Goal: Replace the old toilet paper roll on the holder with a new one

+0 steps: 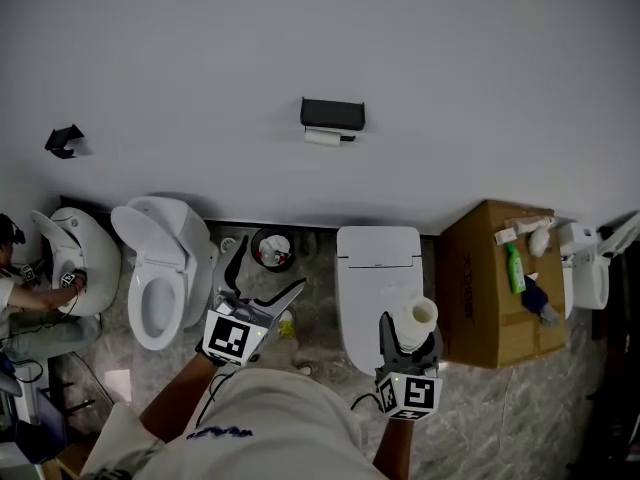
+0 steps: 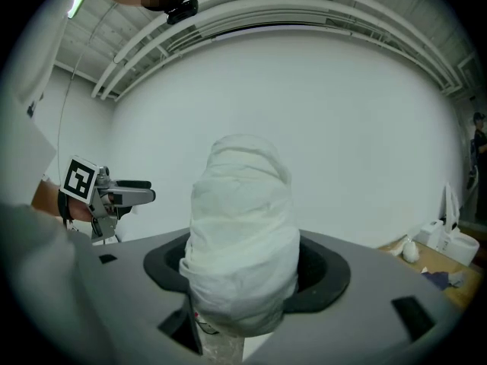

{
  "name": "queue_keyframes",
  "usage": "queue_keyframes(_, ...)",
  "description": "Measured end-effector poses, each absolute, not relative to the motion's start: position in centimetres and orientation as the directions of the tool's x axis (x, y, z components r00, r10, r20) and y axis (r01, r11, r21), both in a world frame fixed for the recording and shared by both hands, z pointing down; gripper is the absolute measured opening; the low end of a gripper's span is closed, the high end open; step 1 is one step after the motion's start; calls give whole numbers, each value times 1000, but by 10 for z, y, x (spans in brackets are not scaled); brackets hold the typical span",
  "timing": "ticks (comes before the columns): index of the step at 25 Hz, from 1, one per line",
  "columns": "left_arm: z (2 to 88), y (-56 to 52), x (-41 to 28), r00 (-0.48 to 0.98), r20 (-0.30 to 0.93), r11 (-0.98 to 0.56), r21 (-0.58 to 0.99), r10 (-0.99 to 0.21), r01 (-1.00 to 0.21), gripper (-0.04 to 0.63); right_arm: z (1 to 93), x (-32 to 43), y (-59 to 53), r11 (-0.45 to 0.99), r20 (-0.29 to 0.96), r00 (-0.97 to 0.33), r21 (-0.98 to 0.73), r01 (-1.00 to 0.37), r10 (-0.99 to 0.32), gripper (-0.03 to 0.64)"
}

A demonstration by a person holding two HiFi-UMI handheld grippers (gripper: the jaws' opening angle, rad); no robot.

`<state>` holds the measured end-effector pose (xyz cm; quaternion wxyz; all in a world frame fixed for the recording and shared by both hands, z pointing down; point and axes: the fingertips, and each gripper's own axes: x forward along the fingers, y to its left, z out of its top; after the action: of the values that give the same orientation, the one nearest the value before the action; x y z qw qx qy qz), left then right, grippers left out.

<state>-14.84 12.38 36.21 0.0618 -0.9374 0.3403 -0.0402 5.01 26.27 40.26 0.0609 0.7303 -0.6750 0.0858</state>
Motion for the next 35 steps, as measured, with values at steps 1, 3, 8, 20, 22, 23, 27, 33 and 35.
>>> queue_keyframes(1, 361, 119, -147, 766, 26, -761, -137, -643, -634, 491, 400, 52, 257, -84, 205, 78, -22, -996, -976, 304)
queue_keyframes(3, 361, 108, -146, 767, 23, -762, -131, -641, -634, 491, 395, 53, 246, -89, 199, 86, -8, -996, -976, 304)
queue_keyframes(8, 368, 76, -144, 768, 41, -765, -138, -639, -629, 491, 391, 48, 215, -84, 207, 85, 15, -996, -975, 304)
queue_keyframes(20, 385, 0, -144, 735, 94, -736, -193, -672, -648, 489, 392, 42, 144, -77, 258, 87, 49, -996, -962, 304)
queue_keyframes(22, 391, -11, -146, 731, 108, -736, -186, -674, -651, 489, 394, 38, 133, -70, 268, 82, 56, -996, -960, 304)
queue_keyframes(23, 392, -16, -147, 729, 110, -735, -184, -675, -653, 489, 395, 36, 129, -69, 273, 82, 57, -996, -958, 304)
queue_keyframes(27, 397, -41, -162, 707, 109, -714, -151, -699, -683, 486, 397, 32, 109, -79, 286, 89, 46, -996, -954, 304)
queue_keyframes(33, 399, -72, -178, 703, 81, -706, -153, -706, -692, 470, 397, 20, 82, -48, 325, 88, 130, -990, -941, 304)
queue_keyframes(35, 402, -84, -180, 703, 77, -705, -142, -707, -695, 457, 392, 26, 77, -65, 333, 127, 191, -979, -934, 304)
